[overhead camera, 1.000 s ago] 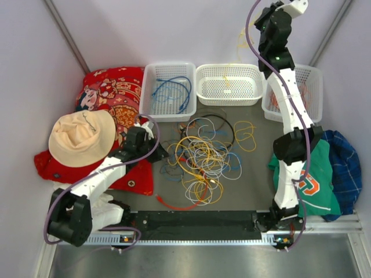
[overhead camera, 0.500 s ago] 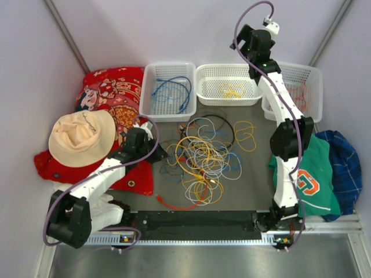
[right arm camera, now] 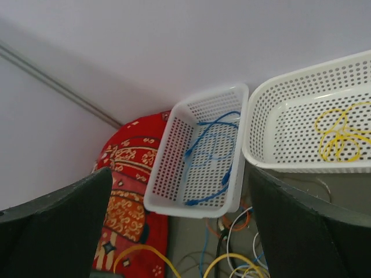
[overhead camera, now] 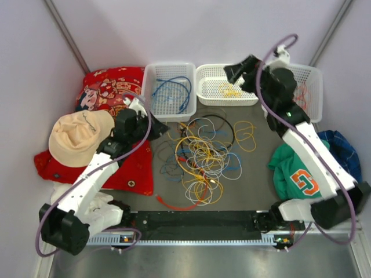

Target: Untangle the cables

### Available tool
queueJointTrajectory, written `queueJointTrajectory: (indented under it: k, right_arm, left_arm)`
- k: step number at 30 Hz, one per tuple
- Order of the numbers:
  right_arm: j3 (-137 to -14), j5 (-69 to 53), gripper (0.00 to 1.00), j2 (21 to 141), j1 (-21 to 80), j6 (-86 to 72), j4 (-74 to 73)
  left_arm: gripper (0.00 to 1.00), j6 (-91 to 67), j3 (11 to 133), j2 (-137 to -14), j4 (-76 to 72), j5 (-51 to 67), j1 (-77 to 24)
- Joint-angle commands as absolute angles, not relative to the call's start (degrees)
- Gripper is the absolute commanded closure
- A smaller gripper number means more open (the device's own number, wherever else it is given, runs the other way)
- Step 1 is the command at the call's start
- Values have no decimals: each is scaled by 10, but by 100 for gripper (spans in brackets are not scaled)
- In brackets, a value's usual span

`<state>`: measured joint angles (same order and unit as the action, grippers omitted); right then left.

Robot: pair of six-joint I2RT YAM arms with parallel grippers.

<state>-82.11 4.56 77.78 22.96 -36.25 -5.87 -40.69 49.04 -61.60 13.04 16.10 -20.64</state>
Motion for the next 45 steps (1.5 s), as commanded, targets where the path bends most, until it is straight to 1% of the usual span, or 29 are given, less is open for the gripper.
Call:
queueJointTrajectory:
  k: [1, 6, 12, 16, 20, 23, 28, 31, 33, 37, 38, 40, 41, 44, 45]
  right_arm:
    - [-715, -25, 4, 653, 243, -395, -33]
    - [-676, -32, 5, 592, 328, -313, -128]
    - [-654, -50, 5, 567, 364, -272, -141]
    - [-664, -21, 4, 577, 436, -235, -120]
    - [-687, -4, 4, 599, 469, -213, -114]
    - [-693, 28, 5, 595, 475, -212, -122]
    - [-690, 149, 5, 531, 475, -241, -184]
    - [-688, 192, 4, 481, 475, -260, -230]
    - [-694, 233, 1, 462, 475, -276, -284]
    - [-711, 250, 1, 431, 475, -277, -356]
    - [-712, 252, 1, 422, 475, -279, -366]
    - [-706, 254, 1, 411, 475, -282, -385]
    - [-701, 256, 1, 398, 475, -284, -385]
    - [-675, 264, 1, 378, 475, -285, -378]
    - [-658, 266, 1, 366, 475, -292, -375]
  left_arm:
    - [100, -424, 610, -601, 67, 153, -214]
    - [100, -426, 722, -622, 47, 164, -225]
    - [100, -414, 813, -663, 71, 225, -262]
    - [100, -379, 850, -684, 95, 218, -339]
    - [100, -348, 897, -720, 147, 204, -398]
    - [100, -334, 911, -732, 164, 189, -421]
    - [100, -308, 921, -748, 149, 114, -426]
    - [100, -283, 962, -786, 142, 85, -426]
    - [100, -260, 1017, -832, 148, 73, -425]
    - [100, -230, 1127, -924, 152, 45, -423]
    - [100, -227, 1178, -966, 153, 44, -421]
    - [100, -216, 1235, -1012, 151, 47, -411]
    - [100, -217, 1292, -1059, 149, 49, -407]
    - [100, -240, 1372, -1142, 111, 67, -376]
    - [100, -268, 1380, -1157, 93, 74, -359]
